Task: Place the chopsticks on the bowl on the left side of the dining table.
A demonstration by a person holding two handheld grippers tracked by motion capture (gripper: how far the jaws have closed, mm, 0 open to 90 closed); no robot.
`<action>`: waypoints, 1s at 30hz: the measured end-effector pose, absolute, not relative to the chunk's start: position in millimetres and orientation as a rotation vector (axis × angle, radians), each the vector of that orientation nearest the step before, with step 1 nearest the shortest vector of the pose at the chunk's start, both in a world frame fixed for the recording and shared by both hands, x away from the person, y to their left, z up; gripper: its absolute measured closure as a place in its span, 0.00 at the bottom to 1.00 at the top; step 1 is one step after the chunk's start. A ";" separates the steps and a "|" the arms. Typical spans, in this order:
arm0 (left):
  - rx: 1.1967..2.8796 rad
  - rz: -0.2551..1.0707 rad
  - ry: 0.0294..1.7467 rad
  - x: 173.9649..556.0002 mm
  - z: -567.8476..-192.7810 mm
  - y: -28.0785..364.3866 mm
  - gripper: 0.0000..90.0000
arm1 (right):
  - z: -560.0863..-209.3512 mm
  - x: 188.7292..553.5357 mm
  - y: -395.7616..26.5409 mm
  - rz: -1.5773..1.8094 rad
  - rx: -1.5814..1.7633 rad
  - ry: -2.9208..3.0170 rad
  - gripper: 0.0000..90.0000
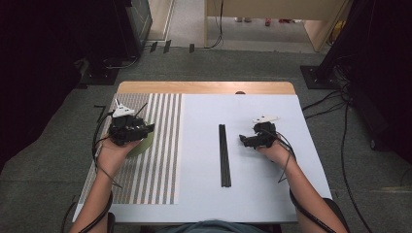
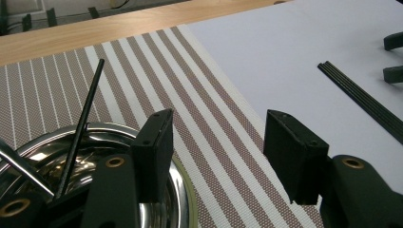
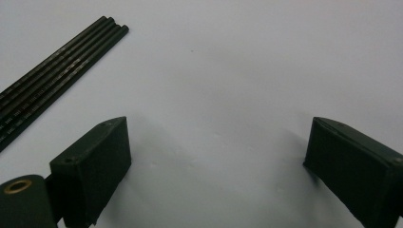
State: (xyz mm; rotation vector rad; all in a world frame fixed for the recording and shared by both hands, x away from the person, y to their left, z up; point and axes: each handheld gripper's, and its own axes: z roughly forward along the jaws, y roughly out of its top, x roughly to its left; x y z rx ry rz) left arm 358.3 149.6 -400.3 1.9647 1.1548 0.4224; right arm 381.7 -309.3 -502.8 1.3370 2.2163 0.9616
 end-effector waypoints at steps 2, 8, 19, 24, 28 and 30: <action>1.968 0.423 1.151 357.6 -399.5 147.7 0.50 | -502.8 381.7 -309.4 0.962 1.334 2.217 0.08; 1.946 0.407 1.135 355.9 -395.6 141.1 0.54 | -502.8 381.8 -309.4 0.961 1.334 2.217 0.08; 1.963 0.398 1.130 354.9 -396.9 128.5 0.55 | -503.0 381.5 -309.5 0.963 1.330 2.217 0.08; 1.972 0.412 1.114 353.1 -396.3 121.5 0.58 | -503.0 381.4 -309.4 0.963 1.330 2.217 0.08; 1.957 0.416 1.105 352.3 -395.6 118.6 0.60 | -503.0 381.3 -309.4 0.964 1.330 2.217 0.08; 1.964 0.415 1.100 351.9 -396.5 115.3 0.60 | -503.0 381.3 -309.5 0.963 1.330 2.217 0.08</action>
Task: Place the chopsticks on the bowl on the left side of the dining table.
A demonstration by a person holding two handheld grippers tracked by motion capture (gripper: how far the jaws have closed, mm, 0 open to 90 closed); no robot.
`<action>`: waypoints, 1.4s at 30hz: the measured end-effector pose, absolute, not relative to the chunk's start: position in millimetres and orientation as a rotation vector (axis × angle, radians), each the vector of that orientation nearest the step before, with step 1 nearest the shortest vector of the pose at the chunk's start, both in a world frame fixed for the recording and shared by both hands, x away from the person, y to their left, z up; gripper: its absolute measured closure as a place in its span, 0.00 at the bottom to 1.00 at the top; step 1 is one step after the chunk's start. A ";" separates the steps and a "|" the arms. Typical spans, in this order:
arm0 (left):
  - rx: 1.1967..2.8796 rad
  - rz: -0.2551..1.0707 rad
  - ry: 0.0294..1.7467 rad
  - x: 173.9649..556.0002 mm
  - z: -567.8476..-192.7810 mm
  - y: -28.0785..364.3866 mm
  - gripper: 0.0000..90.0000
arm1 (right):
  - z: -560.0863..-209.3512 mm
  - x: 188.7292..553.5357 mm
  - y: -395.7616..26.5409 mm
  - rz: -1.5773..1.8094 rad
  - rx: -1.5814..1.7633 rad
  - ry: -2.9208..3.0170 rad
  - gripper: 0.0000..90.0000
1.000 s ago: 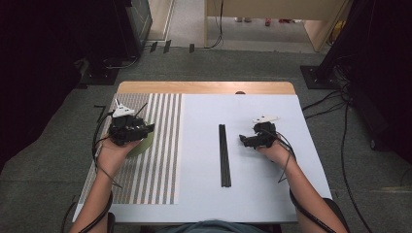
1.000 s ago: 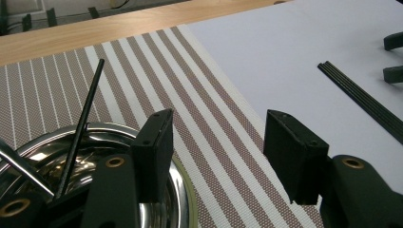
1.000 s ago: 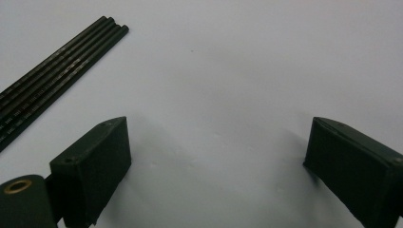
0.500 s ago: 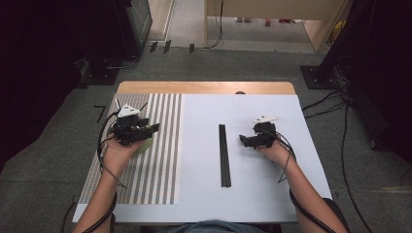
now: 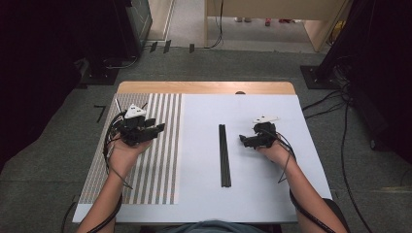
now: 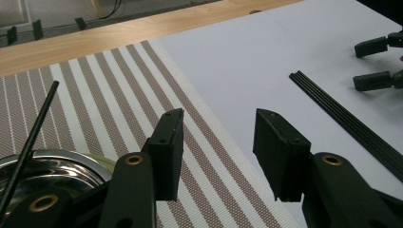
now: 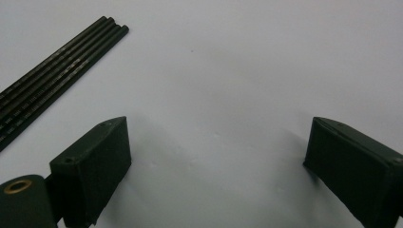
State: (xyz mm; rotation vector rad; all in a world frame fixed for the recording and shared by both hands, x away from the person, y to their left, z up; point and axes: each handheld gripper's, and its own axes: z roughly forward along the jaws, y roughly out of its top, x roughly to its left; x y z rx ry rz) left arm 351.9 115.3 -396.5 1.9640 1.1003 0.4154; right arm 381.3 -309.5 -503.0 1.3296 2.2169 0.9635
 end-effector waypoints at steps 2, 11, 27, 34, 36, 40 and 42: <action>1.975 0.411 1.090 351.5 -397.1 112.6 0.62 | -503.0 381.4 -309.5 0.964 1.329 2.217 0.08; 1.978 0.384 1.070 350.6 -398.0 100.1 0.68 | -503.1 381.3 -309.4 0.965 1.330 2.216 0.08; 1.999 0.419 1.041 347.1 -399.8 84.1 0.67 | -503.2 381.3 -309.4 0.965 1.330 2.215 0.08; 2.003 0.408 1.027 346.2 -402.0 75.9 0.64 | -503.1 381.2 -309.3 0.964 1.331 2.215 0.08; 2.010 0.404 1.019 345.9 -403.1 73.1 0.63 | -503.1 381.2 -309.3 0.965 1.331 2.215 0.08; 2.015 0.403 1.011 345.5 -405.2 67.7 0.63 | -503.1 381.2 -309.3 0.965 1.330 2.215 0.08; 2.017 0.404 1.004 345.4 -405.7 65.8 0.62 | -503.1 381.2 -309.3 0.965 1.331 2.215 0.08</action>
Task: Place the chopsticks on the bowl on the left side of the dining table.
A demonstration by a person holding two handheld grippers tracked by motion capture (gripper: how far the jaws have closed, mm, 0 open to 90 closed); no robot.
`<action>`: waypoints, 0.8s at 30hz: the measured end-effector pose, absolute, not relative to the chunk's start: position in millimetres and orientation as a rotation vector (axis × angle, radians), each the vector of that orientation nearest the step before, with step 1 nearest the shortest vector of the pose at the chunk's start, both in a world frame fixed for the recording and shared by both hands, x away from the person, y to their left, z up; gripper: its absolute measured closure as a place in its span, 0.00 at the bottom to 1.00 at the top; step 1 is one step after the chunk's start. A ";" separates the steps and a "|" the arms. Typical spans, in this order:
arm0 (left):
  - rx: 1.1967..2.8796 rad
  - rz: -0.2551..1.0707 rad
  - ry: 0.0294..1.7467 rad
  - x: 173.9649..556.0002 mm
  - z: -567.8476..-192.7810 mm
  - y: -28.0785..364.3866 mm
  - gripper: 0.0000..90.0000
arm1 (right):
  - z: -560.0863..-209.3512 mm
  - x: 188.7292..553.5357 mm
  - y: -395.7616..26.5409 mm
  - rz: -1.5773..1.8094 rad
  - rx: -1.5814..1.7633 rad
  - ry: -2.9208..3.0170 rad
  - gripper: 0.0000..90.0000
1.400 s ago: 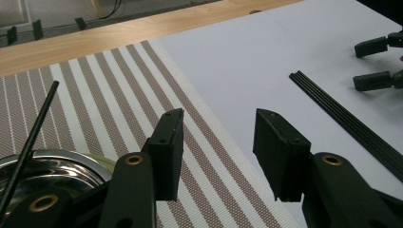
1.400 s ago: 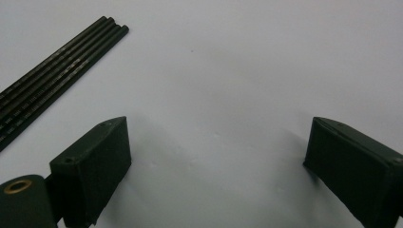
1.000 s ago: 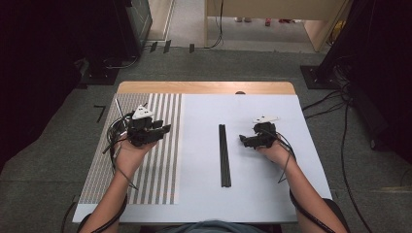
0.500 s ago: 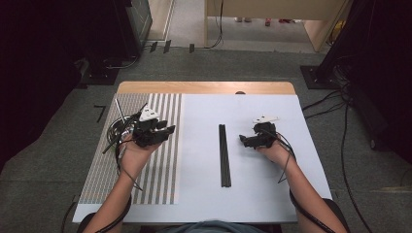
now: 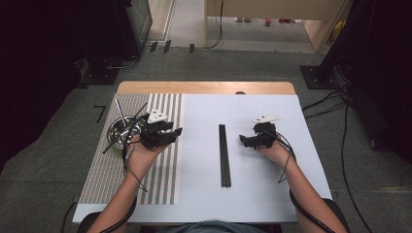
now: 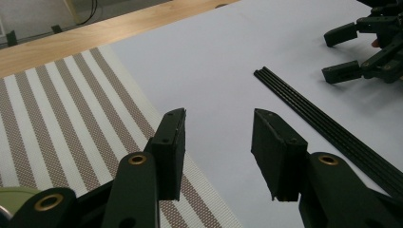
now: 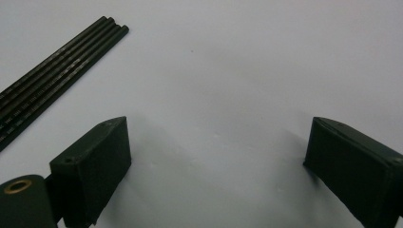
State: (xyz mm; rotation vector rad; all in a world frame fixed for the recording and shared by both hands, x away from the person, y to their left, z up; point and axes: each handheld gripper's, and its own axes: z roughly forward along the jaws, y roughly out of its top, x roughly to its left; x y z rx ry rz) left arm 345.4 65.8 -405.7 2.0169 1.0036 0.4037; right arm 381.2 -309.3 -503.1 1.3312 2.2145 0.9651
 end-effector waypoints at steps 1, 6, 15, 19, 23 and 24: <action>2.014 0.405 1.004 345.2 -406.1 64.7 0.62 | -503.2 381.2 -309.3 0.965 1.331 2.215 0.08; 2.018 0.401 1.001 345.4 -408.9 60.5 0.58 | -503.0 381.1 -309.3 0.963 1.331 2.216 0.08; 2.006 0.380 1.011 346.4 -413.2 56.6 0.50 | -503.0 381.2 -309.3 0.963 1.330 2.216 0.08; 2.017 0.382 1.007 345.9 -415.9 52.4 0.48 | -503.1 381.1 -309.3 0.964 1.331 2.215 0.08; 2.020 0.372 1.002 345.5 -418.6 48.1 0.46 | -503.1 381.1 -309.3 0.964 1.331 2.215 0.08; 2.023 0.373 1.004 345.2 -419.1 46.9 0.46 | -503.1 381.1 -309.3 0.964 1.331 2.215 0.08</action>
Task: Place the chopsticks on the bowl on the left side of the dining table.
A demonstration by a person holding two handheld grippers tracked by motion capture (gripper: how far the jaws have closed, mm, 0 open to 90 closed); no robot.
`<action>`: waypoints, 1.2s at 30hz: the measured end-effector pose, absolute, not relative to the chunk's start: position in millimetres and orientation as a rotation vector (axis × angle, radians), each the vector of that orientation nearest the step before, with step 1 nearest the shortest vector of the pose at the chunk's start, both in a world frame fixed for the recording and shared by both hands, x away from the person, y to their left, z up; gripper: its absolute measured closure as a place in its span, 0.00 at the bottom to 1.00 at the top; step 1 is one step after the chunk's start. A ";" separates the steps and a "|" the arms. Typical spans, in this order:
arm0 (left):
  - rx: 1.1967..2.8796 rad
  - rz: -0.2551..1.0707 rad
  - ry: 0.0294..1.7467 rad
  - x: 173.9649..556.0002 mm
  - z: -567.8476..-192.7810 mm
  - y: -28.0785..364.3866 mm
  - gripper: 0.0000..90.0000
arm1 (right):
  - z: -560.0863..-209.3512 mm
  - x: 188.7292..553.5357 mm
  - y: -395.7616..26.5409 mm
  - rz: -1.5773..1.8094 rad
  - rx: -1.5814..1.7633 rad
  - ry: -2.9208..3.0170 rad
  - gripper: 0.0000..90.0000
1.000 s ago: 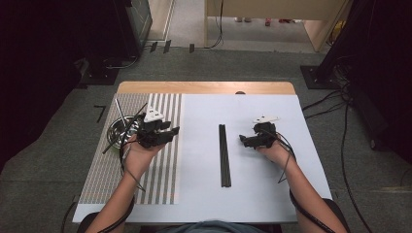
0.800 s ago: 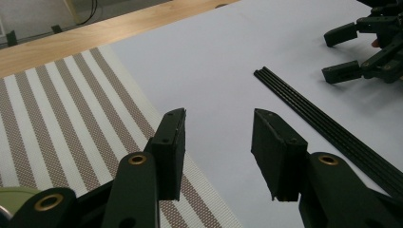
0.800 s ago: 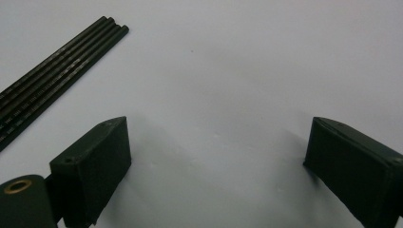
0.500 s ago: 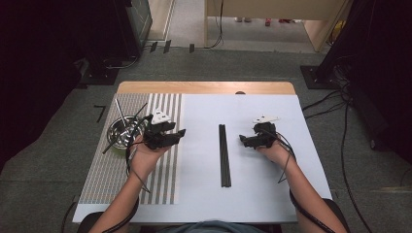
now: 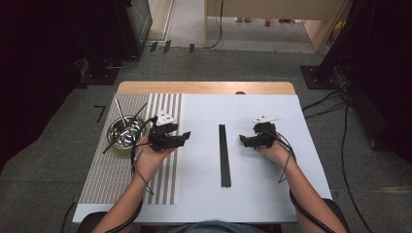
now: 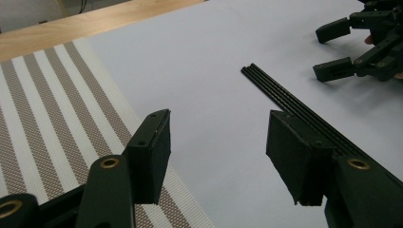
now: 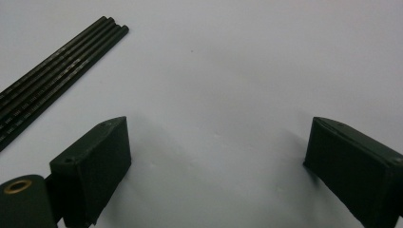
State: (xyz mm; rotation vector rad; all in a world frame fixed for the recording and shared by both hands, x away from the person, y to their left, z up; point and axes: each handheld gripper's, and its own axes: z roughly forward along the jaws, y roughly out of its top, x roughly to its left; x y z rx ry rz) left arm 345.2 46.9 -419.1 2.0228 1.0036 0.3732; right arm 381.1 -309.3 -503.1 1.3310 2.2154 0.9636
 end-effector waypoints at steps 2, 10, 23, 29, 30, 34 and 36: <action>2.024 0.375 1.000 344.9 -420.0 44.4 0.46 | -503.1 381.1 -309.3 0.964 1.331 2.215 0.08; 2.009 0.374 1.020 345.6 -425.2 38.1 0.40 | -503.1 381.1 -309.4 0.963 1.331 2.216 0.08; 2.054 0.441 0.954 340.8 -432.9 23.6 0.39 | -503.0 381.1 -309.3 0.963 1.332 2.215 0.08; 2.059 0.432 0.941 339.4 -436.1 18.1 0.38 | -503.0 381.1 -309.3 0.963 1.331 2.215 0.08; 2.056 0.422 0.943 339.4 -436.6 17.5 0.38 | -503.0 381.1 -309.3 0.963 1.331 2.215 0.08; 2.065 0.414 0.938 338.8 -439.4 14.0 0.38 | -503.1 381.1 -309.3 0.963 1.331 2.215 0.08; 2.067 0.407 0.941 338.7 -440.7 12.4 0.37 | -503.0 381.1 -309.4 0.963 1.331 2.216 0.08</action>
